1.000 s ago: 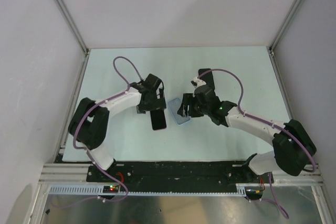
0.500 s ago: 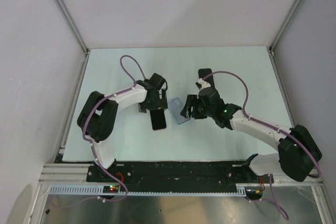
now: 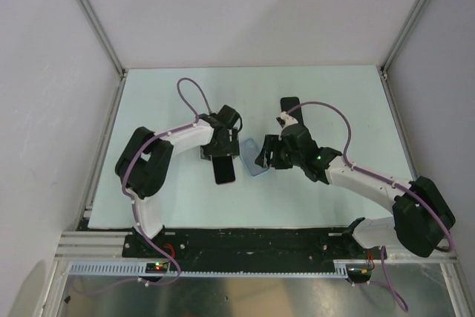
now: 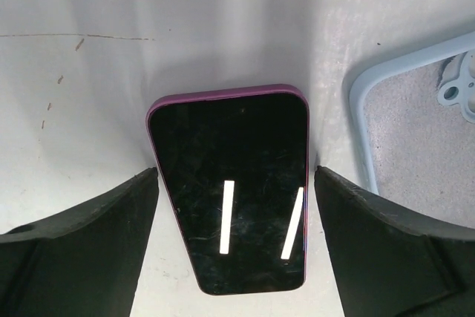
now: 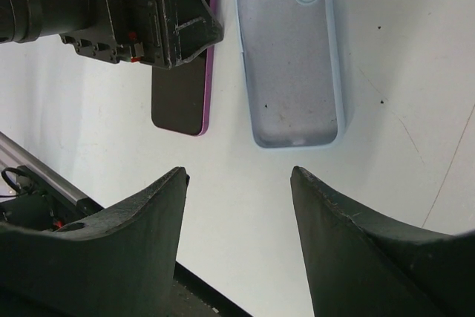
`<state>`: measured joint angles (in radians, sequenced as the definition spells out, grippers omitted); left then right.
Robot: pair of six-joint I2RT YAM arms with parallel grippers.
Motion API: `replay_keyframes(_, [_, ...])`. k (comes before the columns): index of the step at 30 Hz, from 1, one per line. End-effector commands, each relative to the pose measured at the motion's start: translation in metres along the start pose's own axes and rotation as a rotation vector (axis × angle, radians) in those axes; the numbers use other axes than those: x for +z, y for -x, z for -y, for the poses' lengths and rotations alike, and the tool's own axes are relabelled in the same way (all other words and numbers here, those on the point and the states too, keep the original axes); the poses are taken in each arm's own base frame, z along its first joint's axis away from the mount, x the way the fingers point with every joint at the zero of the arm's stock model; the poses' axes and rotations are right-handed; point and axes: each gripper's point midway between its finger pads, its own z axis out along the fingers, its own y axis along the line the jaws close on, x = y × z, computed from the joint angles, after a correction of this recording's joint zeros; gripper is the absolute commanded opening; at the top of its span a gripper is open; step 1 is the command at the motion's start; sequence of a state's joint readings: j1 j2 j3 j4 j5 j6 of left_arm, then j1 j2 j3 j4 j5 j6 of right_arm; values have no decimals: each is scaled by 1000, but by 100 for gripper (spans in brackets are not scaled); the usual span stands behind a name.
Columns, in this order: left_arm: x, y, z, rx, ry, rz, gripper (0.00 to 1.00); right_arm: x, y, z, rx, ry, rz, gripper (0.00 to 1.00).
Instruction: Put the phone into the phone case
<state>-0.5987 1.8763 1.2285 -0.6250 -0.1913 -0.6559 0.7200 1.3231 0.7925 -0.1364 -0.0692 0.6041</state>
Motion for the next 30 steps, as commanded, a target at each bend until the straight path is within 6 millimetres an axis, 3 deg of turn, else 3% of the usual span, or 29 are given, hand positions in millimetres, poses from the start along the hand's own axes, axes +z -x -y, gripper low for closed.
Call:
replay_keyframes(1, [2,5,9,-22,-4,10,86,0,6,-10,17,57,26,63])
replay_keyframes(7, [1,-2,18,-32,-53,-28,62,10,-10,-34,23,189,-15,64])
replay_keyframes(11, [-13,-1,25,-52,-116,-34,49,21,-24,-49,13,239,-45,64])
replay_keyframes(19, [-39,2,32,-86,-229,-33,45,51,-48,-57,47,281,-102,64])
replay_keyframes(30, [-47,-3,36,-103,-297,-47,45,79,-61,-47,74,241,-119,64])
